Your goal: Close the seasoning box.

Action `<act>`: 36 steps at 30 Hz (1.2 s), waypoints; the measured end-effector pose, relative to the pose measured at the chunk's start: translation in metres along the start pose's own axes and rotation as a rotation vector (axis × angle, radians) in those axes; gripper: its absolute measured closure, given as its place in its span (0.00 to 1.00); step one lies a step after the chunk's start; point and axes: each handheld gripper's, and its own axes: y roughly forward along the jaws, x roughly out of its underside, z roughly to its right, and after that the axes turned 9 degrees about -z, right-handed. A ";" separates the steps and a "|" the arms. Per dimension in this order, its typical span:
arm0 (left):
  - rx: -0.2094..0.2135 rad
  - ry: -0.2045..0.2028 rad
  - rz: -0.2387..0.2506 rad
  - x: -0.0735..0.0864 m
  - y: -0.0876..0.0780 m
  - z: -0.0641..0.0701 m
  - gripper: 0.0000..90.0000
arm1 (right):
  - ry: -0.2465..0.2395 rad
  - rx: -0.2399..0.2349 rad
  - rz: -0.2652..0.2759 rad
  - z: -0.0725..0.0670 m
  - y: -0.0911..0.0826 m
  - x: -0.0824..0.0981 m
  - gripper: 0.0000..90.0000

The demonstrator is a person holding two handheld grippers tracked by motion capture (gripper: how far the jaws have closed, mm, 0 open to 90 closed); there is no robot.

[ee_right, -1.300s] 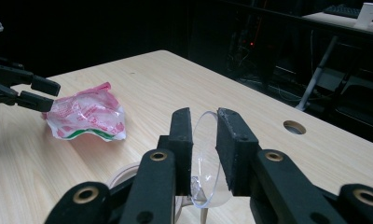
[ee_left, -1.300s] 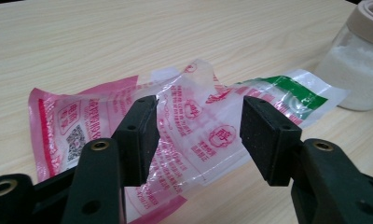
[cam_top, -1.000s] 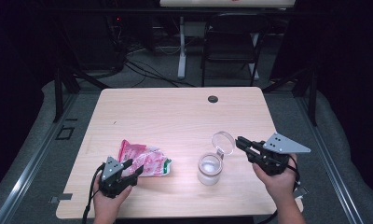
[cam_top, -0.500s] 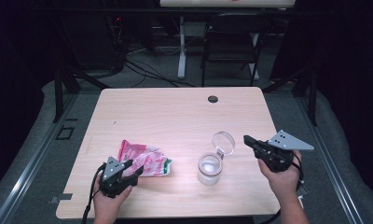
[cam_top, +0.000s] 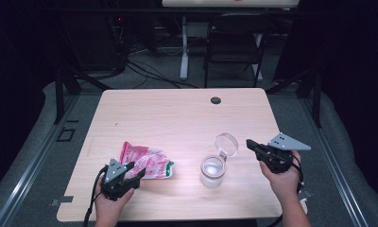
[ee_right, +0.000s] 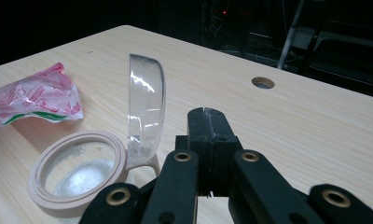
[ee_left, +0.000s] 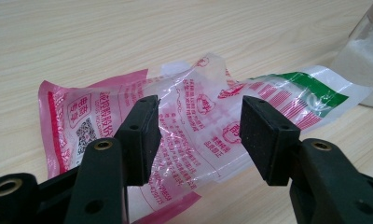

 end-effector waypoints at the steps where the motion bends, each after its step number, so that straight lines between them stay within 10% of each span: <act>1: 0.000 0.000 0.001 0.000 0.000 0.000 0.53 | -0.003 -0.002 -0.007 0.000 0.001 0.000 1.00; 36: -0.002 0.006 0.004 0.000 0.000 0.001 0.53 | -0.005 -0.019 -0.039 -0.009 0.022 0.002 1.00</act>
